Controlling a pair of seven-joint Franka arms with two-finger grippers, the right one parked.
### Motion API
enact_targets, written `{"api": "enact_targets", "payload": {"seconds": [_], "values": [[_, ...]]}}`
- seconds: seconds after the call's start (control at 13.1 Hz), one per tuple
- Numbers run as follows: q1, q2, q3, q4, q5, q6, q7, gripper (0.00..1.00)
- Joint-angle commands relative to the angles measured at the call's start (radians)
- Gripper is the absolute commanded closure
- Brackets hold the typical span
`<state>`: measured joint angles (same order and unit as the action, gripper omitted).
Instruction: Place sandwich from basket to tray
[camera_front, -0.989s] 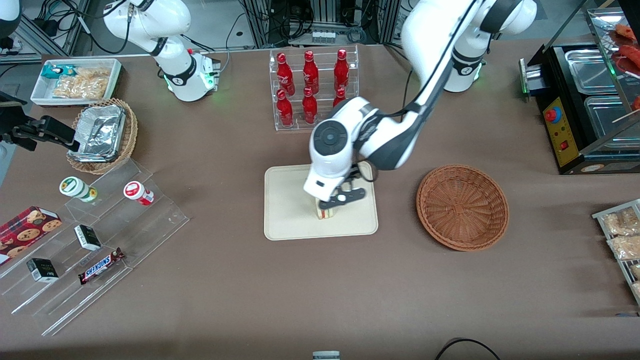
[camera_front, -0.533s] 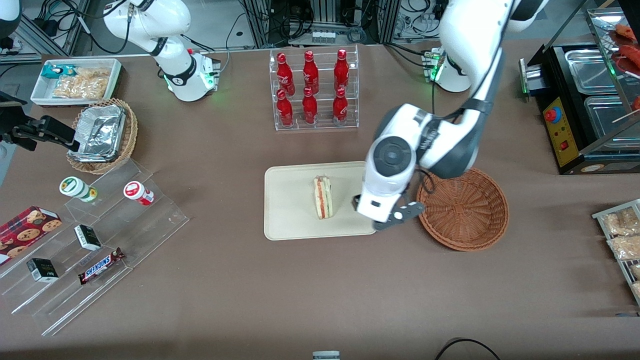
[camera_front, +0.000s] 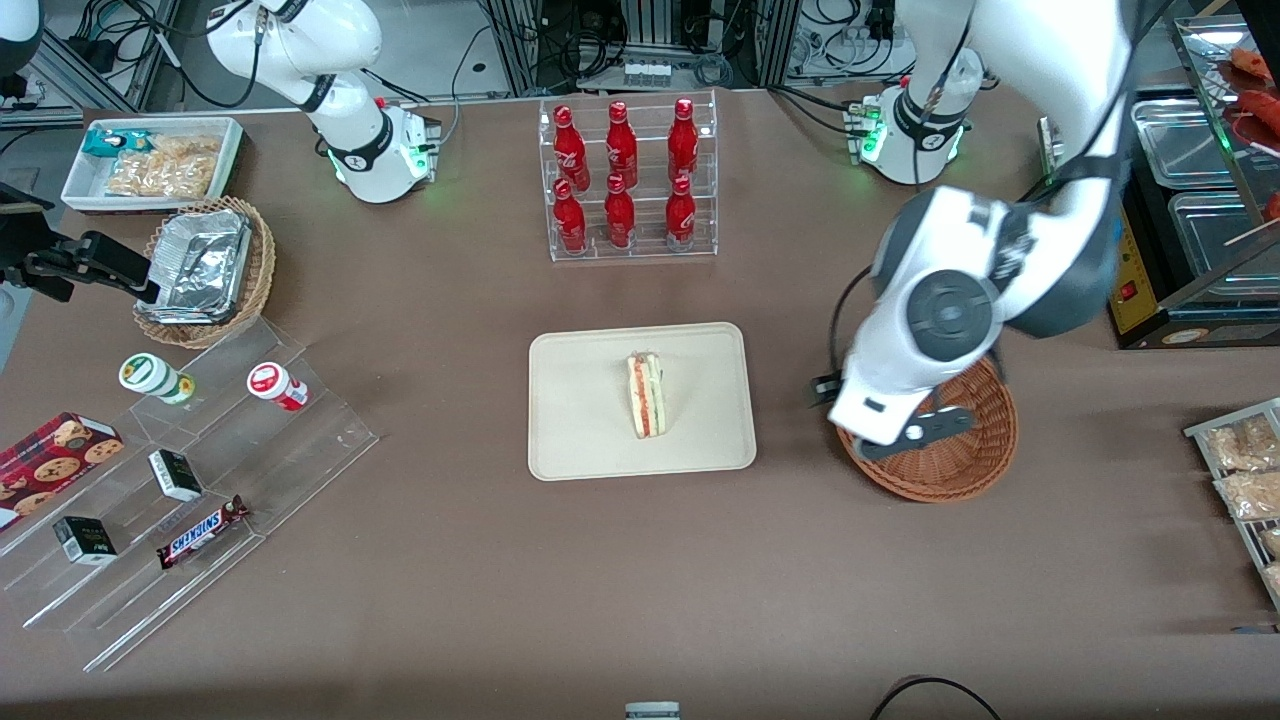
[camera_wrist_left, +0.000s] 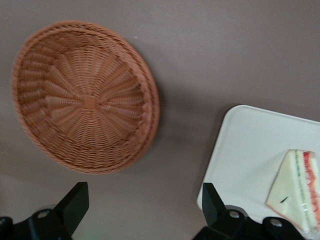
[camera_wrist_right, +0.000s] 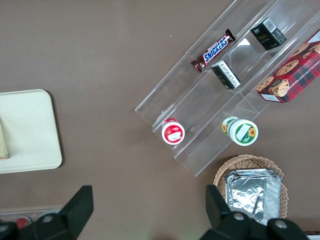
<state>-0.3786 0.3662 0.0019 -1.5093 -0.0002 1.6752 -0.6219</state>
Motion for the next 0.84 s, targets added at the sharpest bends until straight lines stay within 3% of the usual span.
{"api": "enact_targets", "payload": {"seconds": [0.0, 0.38, 0.76], "values": [[0.099, -0.119, -0.046, -0.075, 0.008, -0.058, 0.144, 0.00], [0.260, -0.268, -0.085, -0.083, 0.009, -0.205, 0.479, 0.00], [0.351, -0.364, -0.080, -0.081, 0.038, -0.232, 0.644, 0.00]]}}
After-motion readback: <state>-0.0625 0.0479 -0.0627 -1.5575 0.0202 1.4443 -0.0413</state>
